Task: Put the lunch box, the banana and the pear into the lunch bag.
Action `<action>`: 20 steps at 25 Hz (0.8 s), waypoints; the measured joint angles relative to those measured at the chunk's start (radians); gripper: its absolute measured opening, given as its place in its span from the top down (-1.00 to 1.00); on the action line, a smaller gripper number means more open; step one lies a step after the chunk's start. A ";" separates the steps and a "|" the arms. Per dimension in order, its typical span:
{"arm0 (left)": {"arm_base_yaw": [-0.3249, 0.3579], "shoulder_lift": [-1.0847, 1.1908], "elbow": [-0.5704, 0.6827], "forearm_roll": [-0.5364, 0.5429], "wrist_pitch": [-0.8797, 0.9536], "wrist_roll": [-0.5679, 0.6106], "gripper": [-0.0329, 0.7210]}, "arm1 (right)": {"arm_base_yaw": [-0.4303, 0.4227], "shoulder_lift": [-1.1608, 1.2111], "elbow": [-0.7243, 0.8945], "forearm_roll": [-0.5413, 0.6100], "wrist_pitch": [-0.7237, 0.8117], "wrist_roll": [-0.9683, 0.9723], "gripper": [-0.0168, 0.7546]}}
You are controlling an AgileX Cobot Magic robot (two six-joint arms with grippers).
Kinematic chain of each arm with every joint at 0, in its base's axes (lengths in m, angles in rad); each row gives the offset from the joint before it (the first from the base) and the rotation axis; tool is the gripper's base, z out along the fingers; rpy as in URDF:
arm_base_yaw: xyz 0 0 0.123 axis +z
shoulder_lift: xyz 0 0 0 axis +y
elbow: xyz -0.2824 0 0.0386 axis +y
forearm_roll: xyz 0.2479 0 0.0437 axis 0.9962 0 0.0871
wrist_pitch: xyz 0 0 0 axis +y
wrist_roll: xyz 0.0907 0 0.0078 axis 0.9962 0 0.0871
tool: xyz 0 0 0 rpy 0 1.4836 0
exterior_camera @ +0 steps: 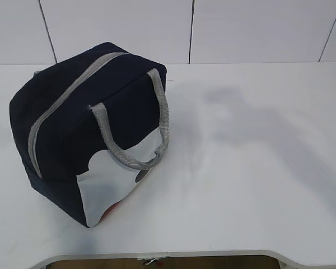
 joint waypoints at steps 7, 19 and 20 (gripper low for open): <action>0.000 -0.226 0.118 0.011 0.000 0.000 0.05 | 0.000 -0.221 0.161 0.000 0.002 0.008 -0.30; 0.000 -0.579 0.284 0.020 0.006 0.054 0.06 | 0.000 -0.652 0.367 0.000 0.012 0.011 -0.30; 0.000 -0.604 0.304 0.020 0.006 0.061 0.06 | 0.000 -0.688 0.384 0.000 0.012 0.011 -0.30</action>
